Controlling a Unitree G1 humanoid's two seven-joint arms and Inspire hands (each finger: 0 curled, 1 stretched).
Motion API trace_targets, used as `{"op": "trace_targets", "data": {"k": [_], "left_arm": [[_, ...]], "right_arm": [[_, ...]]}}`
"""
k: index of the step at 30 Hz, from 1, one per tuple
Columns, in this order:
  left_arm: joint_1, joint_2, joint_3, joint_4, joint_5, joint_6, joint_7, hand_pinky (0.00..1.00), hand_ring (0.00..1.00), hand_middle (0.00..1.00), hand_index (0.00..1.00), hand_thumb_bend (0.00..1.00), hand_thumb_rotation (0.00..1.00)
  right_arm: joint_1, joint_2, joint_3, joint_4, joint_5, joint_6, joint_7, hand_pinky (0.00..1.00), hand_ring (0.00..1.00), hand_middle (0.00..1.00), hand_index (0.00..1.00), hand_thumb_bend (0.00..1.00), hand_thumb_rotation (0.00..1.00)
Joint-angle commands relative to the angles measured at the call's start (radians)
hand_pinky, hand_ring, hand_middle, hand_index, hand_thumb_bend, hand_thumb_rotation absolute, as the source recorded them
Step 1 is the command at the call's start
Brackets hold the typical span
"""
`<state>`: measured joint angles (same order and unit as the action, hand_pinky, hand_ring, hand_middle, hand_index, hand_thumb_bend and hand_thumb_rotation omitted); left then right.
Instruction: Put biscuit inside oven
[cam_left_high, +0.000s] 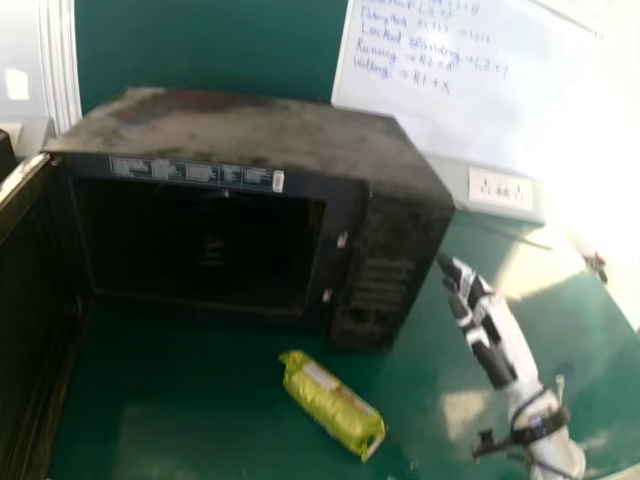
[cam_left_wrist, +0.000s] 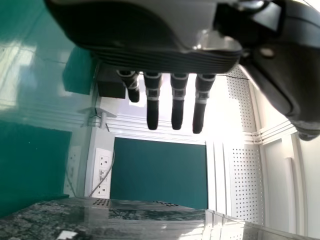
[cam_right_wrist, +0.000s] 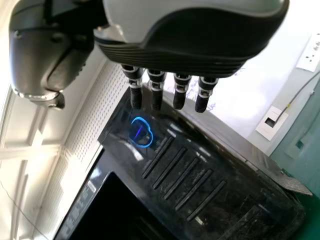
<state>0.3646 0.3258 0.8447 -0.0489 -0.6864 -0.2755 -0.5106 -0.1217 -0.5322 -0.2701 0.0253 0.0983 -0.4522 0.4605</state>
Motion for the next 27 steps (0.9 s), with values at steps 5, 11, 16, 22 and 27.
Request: {"op": "trace_targets", "data": {"k": [5, 11, 16, 22, 27], "left_arm": [[0.014, -0.010, -0.009, -0.034, 0.013, 0.000, 0.027, 0.67, 0.83, 0.89, 0.83, 1.00, 0.66], [0.018, -0.015, -0.011, -0.040, 0.000, -0.003, 0.017, 0.64, 0.81, 0.88, 0.82, 1.00, 0.67], [0.022, -0.023, -0.015, -0.053, 0.005, -0.008, 0.022, 0.61, 0.80, 0.87, 0.83, 1.00, 0.73], [0.024, -0.028, -0.017, -0.064, -0.009, 0.003, 0.017, 0.56, 0.78, 0.85, 0.83, 1.00, 0.78], [0.030, -0.034, -0.021, -0.081, -0.020, 0.010, 0.012, 0.54, 0.77, 0.84, 0.82, 1.00, 0.78]], "right_arm": [[0.050, -0.068, 0.007, -0.112, -0.043, 0.068, 0.018, 1.00, 1.00, 1.00, 0.98, 0.75, 0.87], [0.078, -0.104, 0.004, -0.184, -0.075, 0.111, 0.029, 1.00, 1.00, 1.00, 0.98, 0.73, 0.87], [0.112, -0.130, -0.007, -0.246, -0.184, 0.110, 0.001, 1.00, 1.00, 1.00, 0.97, 0.73, 0.88], [0.164, -0.136, -0.011, -0.339, -0.322, 0.152, -0.027, 1.00, 1.00, 1.00, 0.97, 0.73, 0.86], [0.208, -0.142, -0.004, -0.410, -0.380, 0.196, -0.020, 1.00, 1.00, 1.00, 0.98, 0.73, 0.85]]}}
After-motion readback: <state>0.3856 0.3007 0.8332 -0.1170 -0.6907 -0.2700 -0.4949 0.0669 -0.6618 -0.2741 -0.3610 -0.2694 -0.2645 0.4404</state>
